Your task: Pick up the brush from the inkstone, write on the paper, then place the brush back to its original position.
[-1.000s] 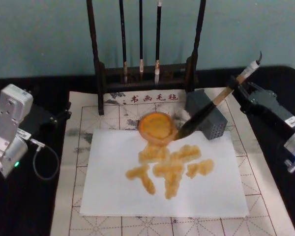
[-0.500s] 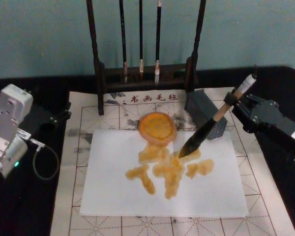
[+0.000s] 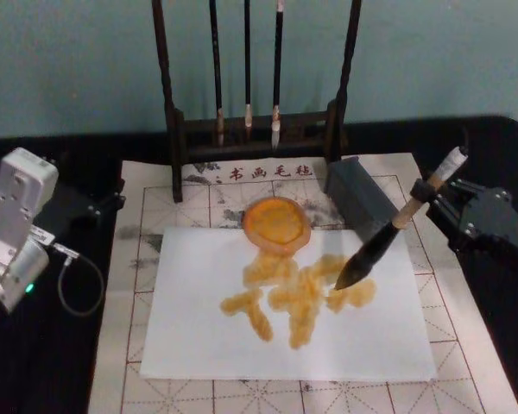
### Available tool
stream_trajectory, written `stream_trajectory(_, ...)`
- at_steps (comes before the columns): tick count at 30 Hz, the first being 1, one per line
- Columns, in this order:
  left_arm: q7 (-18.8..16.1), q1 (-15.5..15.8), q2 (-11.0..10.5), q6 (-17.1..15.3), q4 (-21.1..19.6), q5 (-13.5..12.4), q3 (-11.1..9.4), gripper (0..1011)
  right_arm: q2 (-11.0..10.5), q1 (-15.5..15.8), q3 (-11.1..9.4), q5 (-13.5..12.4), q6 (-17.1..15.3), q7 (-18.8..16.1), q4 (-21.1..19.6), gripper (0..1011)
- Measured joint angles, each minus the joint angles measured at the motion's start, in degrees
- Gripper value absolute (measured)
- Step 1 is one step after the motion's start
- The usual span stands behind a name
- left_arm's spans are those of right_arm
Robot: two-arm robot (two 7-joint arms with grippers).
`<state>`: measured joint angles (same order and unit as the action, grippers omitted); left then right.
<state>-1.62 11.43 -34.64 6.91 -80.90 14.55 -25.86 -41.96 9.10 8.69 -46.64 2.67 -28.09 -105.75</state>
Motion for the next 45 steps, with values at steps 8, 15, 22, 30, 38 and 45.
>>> stream_trajectory(8,0.0,0.0,0.0,0.0,0.0,0.0,0.0,1001,-0.4,2.3,-2.0,2.2,0.7,1.3,-0.8,182)
stream_trajectory(15,0.0,0.0,0.0,0.0,0.0,0.0,0.0,1001,-0.2,3.2,-2.8,4.7,0.9,2.0,-0.9,182)
stream_trajectory(22,0.0,0.0,0.0,0.0,0.0,0.0,0.0,1001,0.7,2.9,-2.7,6.2,0.9,1.7,-0.6,182)
stream_trajectory(30,0.0,0.0,0.0,0.0,0.0,0.0,0.0,1001,1.3,2.6,-2.5,7.3,0.4,1.3,-0.4,182)
stream_trajectory(38,0.0,0.0,0.0,0.0,0.0,0.0,0.0,1001,1.3,3.1,-2.5,8.0,0.0,0.7,-0.8,182)
stream_trajectory(45,0.0,0.0,0.0,0.0,0.0,0.0,0.0,1001,0.5,4.7,-2.7,8.4,-0.2,0.1,-2.2,182)
